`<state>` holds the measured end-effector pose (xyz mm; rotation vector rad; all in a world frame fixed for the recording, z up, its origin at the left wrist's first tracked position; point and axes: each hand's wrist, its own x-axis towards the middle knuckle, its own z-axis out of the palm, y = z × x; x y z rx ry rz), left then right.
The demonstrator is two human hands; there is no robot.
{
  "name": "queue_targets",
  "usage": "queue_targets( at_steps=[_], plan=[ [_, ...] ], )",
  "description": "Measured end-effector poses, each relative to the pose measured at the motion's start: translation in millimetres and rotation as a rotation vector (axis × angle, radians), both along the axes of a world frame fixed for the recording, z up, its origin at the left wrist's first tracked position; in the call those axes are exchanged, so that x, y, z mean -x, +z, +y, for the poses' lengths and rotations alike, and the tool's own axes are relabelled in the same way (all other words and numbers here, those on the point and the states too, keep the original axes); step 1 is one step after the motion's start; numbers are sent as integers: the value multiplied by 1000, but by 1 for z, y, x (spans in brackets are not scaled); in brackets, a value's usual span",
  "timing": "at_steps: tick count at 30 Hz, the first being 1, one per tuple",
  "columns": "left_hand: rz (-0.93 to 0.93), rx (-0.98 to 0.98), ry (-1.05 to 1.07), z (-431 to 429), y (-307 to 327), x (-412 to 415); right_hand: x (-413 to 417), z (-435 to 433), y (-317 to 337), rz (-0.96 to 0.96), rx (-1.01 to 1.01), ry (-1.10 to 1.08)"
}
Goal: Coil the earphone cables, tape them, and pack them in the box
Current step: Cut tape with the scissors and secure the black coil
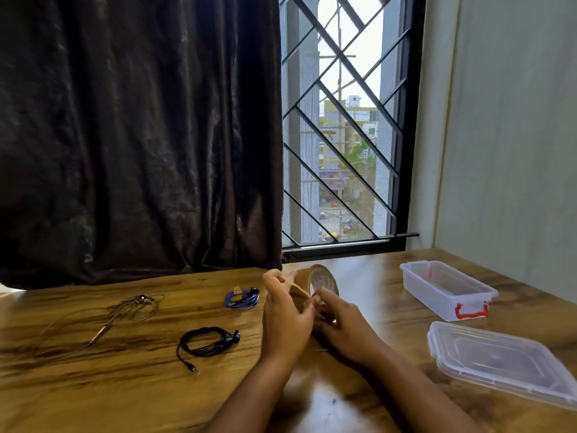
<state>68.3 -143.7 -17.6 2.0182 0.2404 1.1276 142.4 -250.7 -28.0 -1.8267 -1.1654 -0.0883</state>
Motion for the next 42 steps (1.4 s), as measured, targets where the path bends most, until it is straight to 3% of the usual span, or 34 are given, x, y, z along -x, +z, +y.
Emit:
queue_targets(
  at_steps=[7,13,25,32,42],
  plan=[
    [34,107,-94,18,-1,-2,-2,-6,3,20,38,18],
    [79,67,-145,22,-4,-5,-2,-10,5,-39,84,20],
    [10,75,-56,24,-1,-2,-3,-8,3,-344,287,-25],
    [-68,-47,89,18,4,2,0,-6,4,-477,363,-130],
    [3,-125,156,24,6,6,2,0,0,-744,381,-177]
  ],
)
